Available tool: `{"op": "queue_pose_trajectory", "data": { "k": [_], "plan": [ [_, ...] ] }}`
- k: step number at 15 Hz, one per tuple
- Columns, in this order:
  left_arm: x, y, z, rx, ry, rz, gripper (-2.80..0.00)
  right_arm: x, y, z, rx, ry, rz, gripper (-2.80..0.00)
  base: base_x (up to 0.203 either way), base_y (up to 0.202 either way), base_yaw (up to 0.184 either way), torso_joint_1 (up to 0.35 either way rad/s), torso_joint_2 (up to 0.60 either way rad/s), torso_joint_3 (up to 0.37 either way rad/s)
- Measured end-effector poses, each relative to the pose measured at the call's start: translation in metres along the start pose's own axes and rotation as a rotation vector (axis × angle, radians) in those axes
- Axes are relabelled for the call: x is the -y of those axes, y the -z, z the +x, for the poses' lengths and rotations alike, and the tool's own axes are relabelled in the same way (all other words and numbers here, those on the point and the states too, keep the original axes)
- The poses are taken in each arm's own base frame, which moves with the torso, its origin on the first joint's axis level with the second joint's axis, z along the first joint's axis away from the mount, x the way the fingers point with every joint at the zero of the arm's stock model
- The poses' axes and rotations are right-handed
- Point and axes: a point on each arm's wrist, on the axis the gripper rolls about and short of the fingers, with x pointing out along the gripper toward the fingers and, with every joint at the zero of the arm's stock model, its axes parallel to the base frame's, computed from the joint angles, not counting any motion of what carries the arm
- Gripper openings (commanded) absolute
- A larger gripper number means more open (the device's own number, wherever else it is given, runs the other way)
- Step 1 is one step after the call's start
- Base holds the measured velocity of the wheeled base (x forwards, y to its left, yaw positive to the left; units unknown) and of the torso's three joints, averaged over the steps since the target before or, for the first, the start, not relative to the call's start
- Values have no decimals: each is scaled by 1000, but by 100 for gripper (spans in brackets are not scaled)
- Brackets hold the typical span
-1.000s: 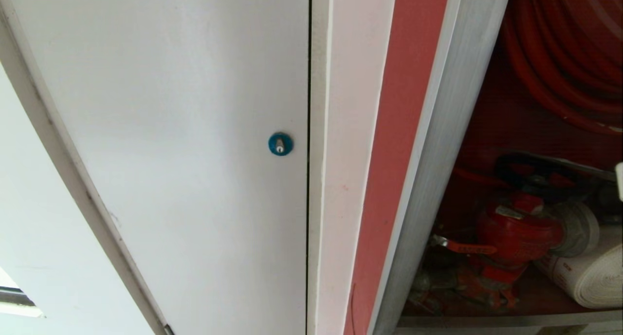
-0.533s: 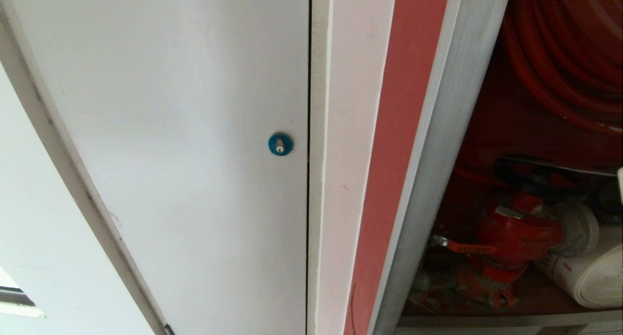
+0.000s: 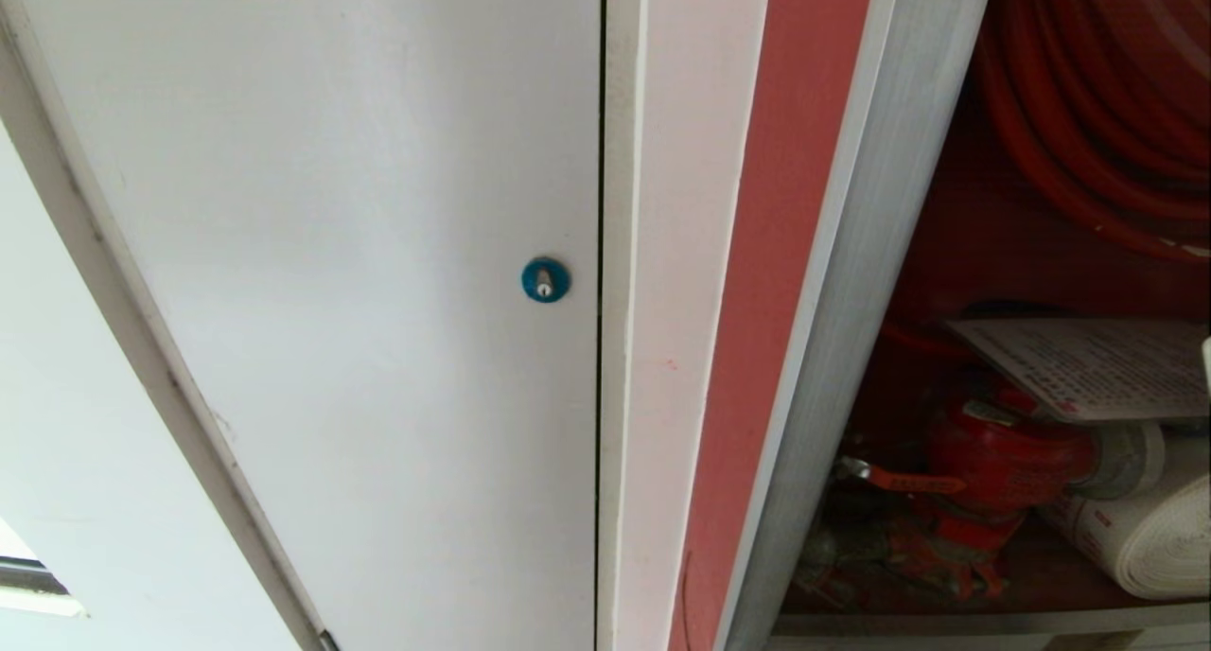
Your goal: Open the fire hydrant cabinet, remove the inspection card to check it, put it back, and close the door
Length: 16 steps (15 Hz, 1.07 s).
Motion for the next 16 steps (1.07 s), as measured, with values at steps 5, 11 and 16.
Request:
{"op": "queue_pose_trajectory", "data": {
  "k": [5,11,16],
  "plan": [
    [0,0,0,1,0,0,-280,-6,-2,7,-7,50,12,0,0,0,0,0,0,0],
    [0,0,0,0,0,0,-280,-3,-5,18,-6,78,24,0,0,0,0,0,0,0],
    [0,0,0,0,0,0,-280,9,-6,30,-8,109,35,0,0,0,0,0,0,0]
  ]
}}
